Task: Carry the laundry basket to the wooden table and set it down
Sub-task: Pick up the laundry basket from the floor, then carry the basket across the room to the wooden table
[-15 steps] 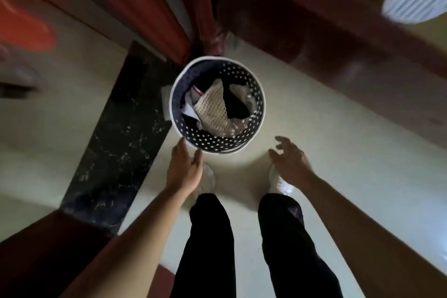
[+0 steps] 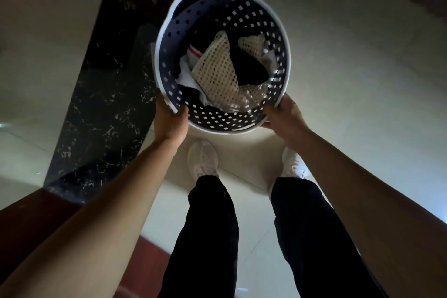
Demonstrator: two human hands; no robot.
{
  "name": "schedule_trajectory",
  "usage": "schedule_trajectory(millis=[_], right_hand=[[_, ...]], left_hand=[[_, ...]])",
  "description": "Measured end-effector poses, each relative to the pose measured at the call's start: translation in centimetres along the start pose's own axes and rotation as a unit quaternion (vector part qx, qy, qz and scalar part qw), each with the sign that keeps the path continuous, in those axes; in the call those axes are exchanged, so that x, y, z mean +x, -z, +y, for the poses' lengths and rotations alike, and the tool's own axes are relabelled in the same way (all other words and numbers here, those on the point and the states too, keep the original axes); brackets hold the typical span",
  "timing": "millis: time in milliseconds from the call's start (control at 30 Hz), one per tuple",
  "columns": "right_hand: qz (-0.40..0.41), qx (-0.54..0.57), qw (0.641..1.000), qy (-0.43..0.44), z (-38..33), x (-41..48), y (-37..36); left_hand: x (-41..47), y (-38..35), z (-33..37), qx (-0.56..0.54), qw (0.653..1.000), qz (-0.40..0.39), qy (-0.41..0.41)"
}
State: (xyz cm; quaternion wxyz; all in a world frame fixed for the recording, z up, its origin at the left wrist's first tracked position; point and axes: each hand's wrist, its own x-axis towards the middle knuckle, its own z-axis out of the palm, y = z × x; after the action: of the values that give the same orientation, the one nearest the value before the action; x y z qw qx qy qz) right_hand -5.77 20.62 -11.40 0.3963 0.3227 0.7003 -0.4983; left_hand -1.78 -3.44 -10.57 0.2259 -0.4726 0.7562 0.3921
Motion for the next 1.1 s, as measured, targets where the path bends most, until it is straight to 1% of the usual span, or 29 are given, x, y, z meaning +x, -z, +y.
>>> schedule_trajectory(millis=[100, 167, 300, 433, 500, 600, 733, 767, 833, 900, 967, 1000, 1067, 1100], right_hand=[[-0.009, -0.042, 0.999, 0.005, -1.9, -3.7, 1.7], [-0.021, -0.068, 0.997, 0.002, -3.1, -6.9, 3.4], [-0.031, -0.09, 0.995, -0.014, -5.5, -15.2, 7.0], [-0.032, -0.104, 0.994, -0.008, -8.1, -24.9, 10.5], [-0.033, -0.109, 0.993, 0.01, -10.0, -30.3, 12.0], [-0.001, -0.099, 0.995, 0.032, -13.0, -38.4, 13.9], [0.077, -0.062, 0.987, 0.127, -16.6, -48.2, 15.9], [0.084, -0.046, 0.985, 0.145, -17.8, -50.1, 16.4], [0.066, -0.002, 0.983, 0.172, -19.8, -52.1, 16.6], [0.108, 0.09, 0.96, 0.241, -22.3, -59.3, 18.1], [0.105, 0.111, 0.951, 0.269, -23.1, -60.0, 17.7], [0.116, 0.127, 0.939, 0.299, -24.0, -61.7, 17.8], [0.137, 0.17, 0.918, 0.33, -24.6, -63.8, 17.8], [0.155, 0.186, 0.909, 0.34, -24.4, -64.7, 17.9]], left_hand=[[-4.2, 1.7, 0.9, 0.02, 0.998, -0.01, 0.064], [-7.7, 3.0, 1.7, 0.043, 0.996, -0.006, 0.083], [-13.8, 7.6, 4.2, 0.024, 0.996, 0.015, 0.08], [-19.1, 14.0, 8.4, -0.01, 0.999, 0.027, 0.026], [-21.7, 17.5, 10.5, -0.016, 1.0, 0.022, 0.001], [-27.3, 22.5, 14.4, -0.015, 0.999, 0.017, -0.046], [-36.3, 29.0, 19.0, -0.08, 0.992, 0.014, -0.096], [-38.1, 30.6, 20.3, -0.093, 0.99, 0.014, -0.108], [-39.5, 32.5, 21.8, -0.109, 0.985, 0.002, -0.132], [-46.0, 36.8, 24.7, -0.154, 0.97, -0.017, -0.188], [-47.2, 37.8, 24.9, -0.169, 0.967, -0.033, -0.19], [-48.4, 38.3, 25.4, -0.192, 0.958, -0.051, -0.207], [-50.1, 38.8, 26.0, -0.223, 0.947, -0.077, -0.22], [-50.7, 38.8, 26.4, -0.219, 0.944, -0.083, -0.231]])
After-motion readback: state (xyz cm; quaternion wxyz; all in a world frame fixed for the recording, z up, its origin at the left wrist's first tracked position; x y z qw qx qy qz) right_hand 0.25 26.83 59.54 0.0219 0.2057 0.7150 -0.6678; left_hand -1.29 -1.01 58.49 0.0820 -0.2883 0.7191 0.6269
